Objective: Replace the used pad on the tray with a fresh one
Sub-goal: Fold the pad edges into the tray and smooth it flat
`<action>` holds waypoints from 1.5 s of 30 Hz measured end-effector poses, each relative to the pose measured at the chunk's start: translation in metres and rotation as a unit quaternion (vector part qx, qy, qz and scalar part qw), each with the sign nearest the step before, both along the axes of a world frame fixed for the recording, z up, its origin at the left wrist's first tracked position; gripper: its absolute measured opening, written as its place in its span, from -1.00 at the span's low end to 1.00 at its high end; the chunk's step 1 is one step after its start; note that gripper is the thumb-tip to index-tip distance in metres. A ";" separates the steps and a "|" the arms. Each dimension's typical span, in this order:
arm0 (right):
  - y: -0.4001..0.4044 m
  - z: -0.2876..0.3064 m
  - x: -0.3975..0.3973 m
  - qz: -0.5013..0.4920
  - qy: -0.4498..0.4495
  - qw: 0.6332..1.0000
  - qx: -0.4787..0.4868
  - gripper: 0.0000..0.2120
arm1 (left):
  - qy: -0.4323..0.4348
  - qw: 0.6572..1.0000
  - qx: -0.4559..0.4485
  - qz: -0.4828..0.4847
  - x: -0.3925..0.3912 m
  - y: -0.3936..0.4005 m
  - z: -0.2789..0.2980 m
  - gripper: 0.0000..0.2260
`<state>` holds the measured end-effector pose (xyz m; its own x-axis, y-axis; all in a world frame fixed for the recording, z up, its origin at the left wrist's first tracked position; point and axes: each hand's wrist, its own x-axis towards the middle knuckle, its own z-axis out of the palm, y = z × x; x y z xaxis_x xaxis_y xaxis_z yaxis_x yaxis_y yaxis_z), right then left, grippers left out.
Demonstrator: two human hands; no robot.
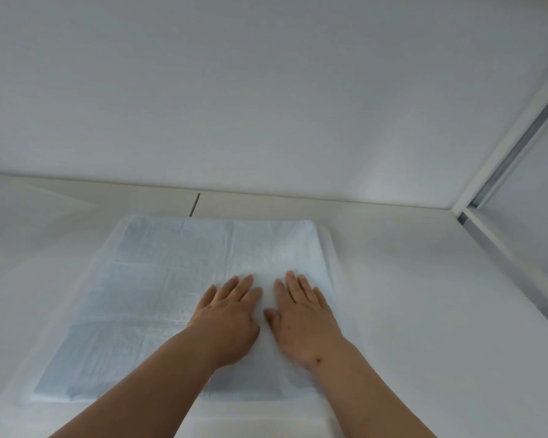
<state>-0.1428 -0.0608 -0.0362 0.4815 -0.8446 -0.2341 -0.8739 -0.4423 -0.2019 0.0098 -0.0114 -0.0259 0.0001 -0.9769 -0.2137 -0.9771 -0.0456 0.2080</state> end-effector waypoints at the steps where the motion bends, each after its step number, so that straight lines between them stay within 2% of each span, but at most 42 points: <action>1: -0.003 0.001 -0.005 -0.017 0.004 1.000 0.005 -0.34 | -0.009 1.000 0.004 0.007 0.000 -0.002 0.001 -0.46; 4: -0.009 0.006 -0.013 -0.038 0.011 0.999 0.010 -0.28 | -0.019 0.999 -0.020 0.024 -0.007 -0.010 0.011 -0.54; 7: -0.016 0.009 -0.004 -0.001 -0.016 1.000 -0.018 -0.39 | -0.021 0.997 -0.072 0.018 -0.017 -0.024 0.016 -0.65; 9: -0.023 0.008 0.003 0.039 -0.032 0.998 -0.024 -0.49 | 0.003 0.998 -0.055 0.013 -0.020 -0.034 0.013 -0.59; 11: -0.030 0.005 0.002 0.046 -0.023 0.999 -0.007 -0.49 | 0.026 0.999 -0.013 0.024 -0.019 -0.042 0.010 -0.51; 17: -0.049 0.005 0.000 -0.063 0.019 0.997 -0.028 -0.36 | -0.040 0.996 0.084 0.005 -0.008 -0.061 0.018 -0.35; 21: -0.054 0.013 0.018 -0.015 -0.005 0.997 -0.070 -0.55 | -0.038 0.996 0.085 -0.008 -0.009 -0.068 0.022 -0.35; 24: -0.065 0.018 0.019 -0.072 -0.022 0.992 -0.104 -0.67 | -0.047 0.994 0.097 -0.021 -0.005 -0.070 0.020 -0.27; 26: -0.077 0.020 0.014 -0.138 -0.041 0.984 -0.110 -0.64 | -0.052 0.993 0.101 -0.022 -0.004 -0.073 0.021 -0.25; 29: -0.094 0.028 0.014 -0.179 -0.046 0.981 -0.066 -0.57 | -0.048 0.993 0.105 -0.020 -0.006 -0.076 0.024 -0.23; 35: -0.114 0.037 0.017 -0.159 0.040 0.985 -0.054 -0.63 | -0.090 0.989 0.109 -0.046 -0.022 -0.088 0.035 -0.17; 38: -0.121 0.039 0.015 -0.167 0.049 0.983 -0.054 -0.64 | -0.080 0.989 0.115 -0.046 -0.029 -0.094 0.032 -0.14; 40: -0.128 0.041 0.013 -0.189 0.016 0.981 -0.033 -0.61 | -0.046 0.991 0.122 -0.035 -0.031 -0.097 0.028 -0.15; 42: -0.138 0.041 0.015 -0.226 -0.053 0.973 0.000 -0.60 | -0.021 0.992 0.125 -0.030 -0.027 -0.100 0.027 -0.20; 45: -0.154 0.046 0.013 -0.303 -0.212 0.928 0.043 -0.72 | 0.004 0.993 0.111 -0.027 -0.021 -0.104 0.027 -0.35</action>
